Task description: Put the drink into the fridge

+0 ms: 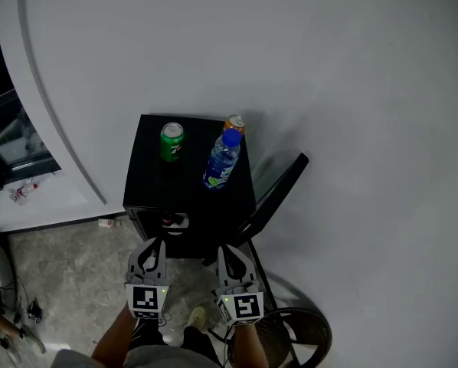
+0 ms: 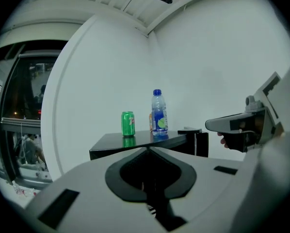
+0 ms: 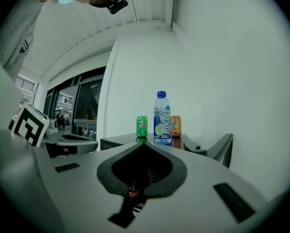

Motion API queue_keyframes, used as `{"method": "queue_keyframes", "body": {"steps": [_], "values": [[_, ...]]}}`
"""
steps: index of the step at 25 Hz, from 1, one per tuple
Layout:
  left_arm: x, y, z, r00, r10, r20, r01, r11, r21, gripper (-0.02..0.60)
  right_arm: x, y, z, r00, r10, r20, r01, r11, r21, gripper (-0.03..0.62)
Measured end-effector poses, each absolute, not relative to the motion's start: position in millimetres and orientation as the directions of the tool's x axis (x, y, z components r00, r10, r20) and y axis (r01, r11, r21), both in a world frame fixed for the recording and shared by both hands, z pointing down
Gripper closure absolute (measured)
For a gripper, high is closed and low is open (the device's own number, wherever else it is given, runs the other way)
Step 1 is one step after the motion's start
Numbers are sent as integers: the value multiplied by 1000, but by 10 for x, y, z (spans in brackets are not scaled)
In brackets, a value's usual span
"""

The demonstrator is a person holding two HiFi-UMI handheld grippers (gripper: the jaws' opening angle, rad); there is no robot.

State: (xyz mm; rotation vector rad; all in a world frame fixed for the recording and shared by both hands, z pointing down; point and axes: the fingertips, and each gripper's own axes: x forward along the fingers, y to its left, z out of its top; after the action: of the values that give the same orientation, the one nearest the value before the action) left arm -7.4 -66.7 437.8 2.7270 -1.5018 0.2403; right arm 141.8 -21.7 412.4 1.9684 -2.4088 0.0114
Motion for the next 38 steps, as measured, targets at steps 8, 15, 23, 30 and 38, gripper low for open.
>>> {"method": "queue_keyframes", "body": {"steps": [8, 15, 23, 30, 38], "values": [[-40, -505, 4229, 565, -812, 148, -819, -574, -18, 577, 1374, -115, 4044, -203, -978, 37, -979, 204, 4, 569], [-45, -498, 4202, 575, -806, 140, -812, -583, -21, 578, 1290, -101, 4031, -218, -975, 42, -976, 218, -1, 569], [-91, -558, 4160, 575, -809, 123, -814, -581, -16, 577, 1253, -159, 4034, -215, -976, 46, -977, 215, -5, 569], [-200, -733, 4132, 541, -832, 122, -837, -547, -21, 577, 1358, -452, 3956, -197, -979, 41, -980, 198, 13, 569], [-309, -899, 4149, 508, -851, 133, -857, -515, -15, 577, 1509, -949, 3793, -197, -980, 33, -980, 198, 9, 568]]}}
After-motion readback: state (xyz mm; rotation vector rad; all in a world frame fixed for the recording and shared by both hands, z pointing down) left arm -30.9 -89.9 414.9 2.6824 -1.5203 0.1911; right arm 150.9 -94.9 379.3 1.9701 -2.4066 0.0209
